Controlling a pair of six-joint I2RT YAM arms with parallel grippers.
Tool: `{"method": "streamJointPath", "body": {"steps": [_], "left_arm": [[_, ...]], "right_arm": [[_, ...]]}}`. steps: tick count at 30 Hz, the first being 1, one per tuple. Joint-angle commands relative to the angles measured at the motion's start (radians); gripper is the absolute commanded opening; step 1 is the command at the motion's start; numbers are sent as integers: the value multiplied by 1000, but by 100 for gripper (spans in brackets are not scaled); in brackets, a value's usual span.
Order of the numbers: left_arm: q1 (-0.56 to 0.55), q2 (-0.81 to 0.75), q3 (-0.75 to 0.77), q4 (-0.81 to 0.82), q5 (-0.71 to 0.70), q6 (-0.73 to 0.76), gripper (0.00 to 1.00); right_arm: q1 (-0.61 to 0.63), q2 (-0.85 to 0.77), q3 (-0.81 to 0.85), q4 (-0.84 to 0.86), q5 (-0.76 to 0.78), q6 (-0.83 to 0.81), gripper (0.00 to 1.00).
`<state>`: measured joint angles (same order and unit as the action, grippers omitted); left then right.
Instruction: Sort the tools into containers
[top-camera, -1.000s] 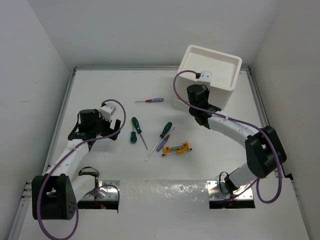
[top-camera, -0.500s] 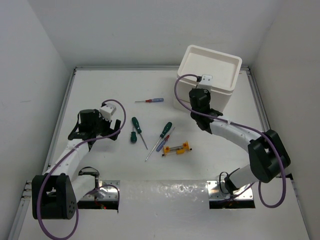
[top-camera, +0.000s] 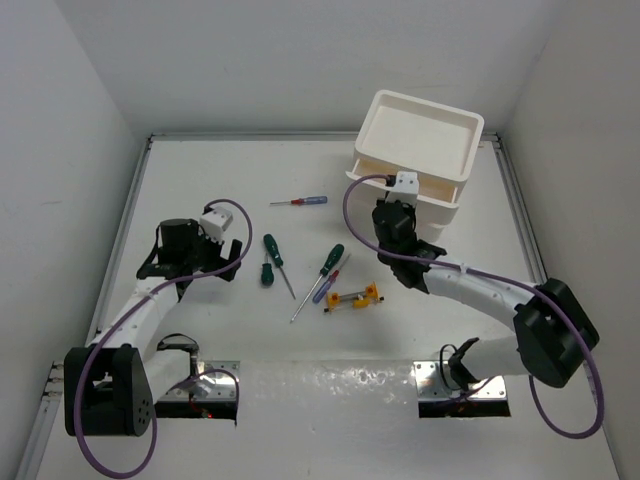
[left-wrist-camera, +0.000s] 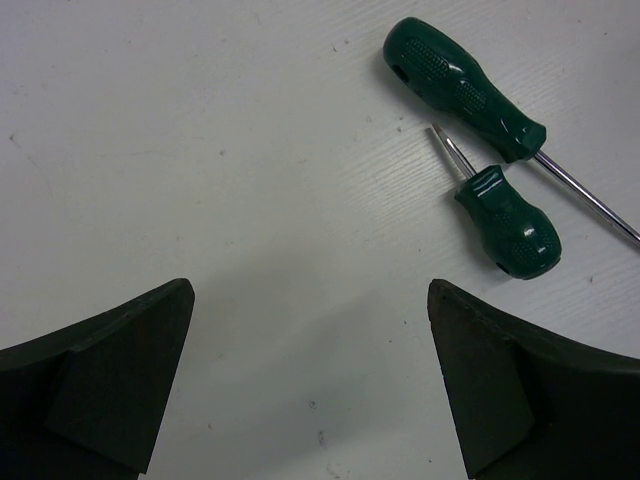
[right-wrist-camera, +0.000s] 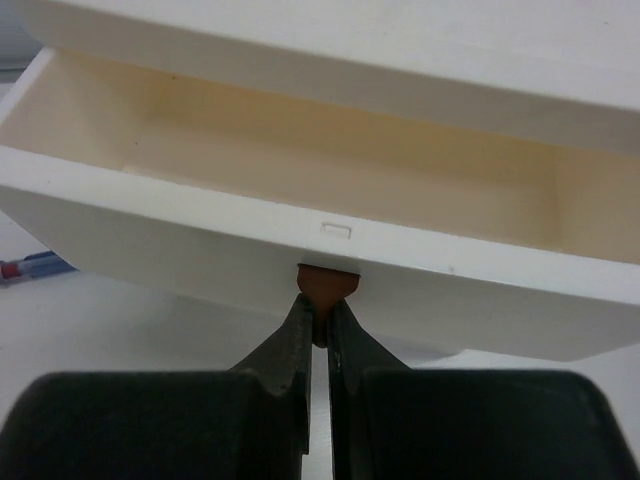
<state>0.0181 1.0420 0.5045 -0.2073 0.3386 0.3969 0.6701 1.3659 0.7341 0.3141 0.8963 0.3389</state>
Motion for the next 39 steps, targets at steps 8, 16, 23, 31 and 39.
{"method": "streamJointPath", "body": {"steps": [8, 16, 23, 31, 39], "left_arm": [[-4, -5, 26, 20, 22, 17, 100], [-4, -7, 26, 20, 19, 17, 100], [-4, -4, 25, 22, 11, 16, 100], [-4, 6, 23, 39, -19, 11, 100], [-6, 46, 31, 48, -46, 3, 100]], "right_arm": [[187, -116, -71, 39, 160, -24, 0], [221, -168, -56, -108, 92, -12, 1], [237, -274, -45, -284, -305, -216, 66], [325, -314, -32, -563, -670, -438, 83], [326, -87, 14, -702, -835, -748, 92]]}}
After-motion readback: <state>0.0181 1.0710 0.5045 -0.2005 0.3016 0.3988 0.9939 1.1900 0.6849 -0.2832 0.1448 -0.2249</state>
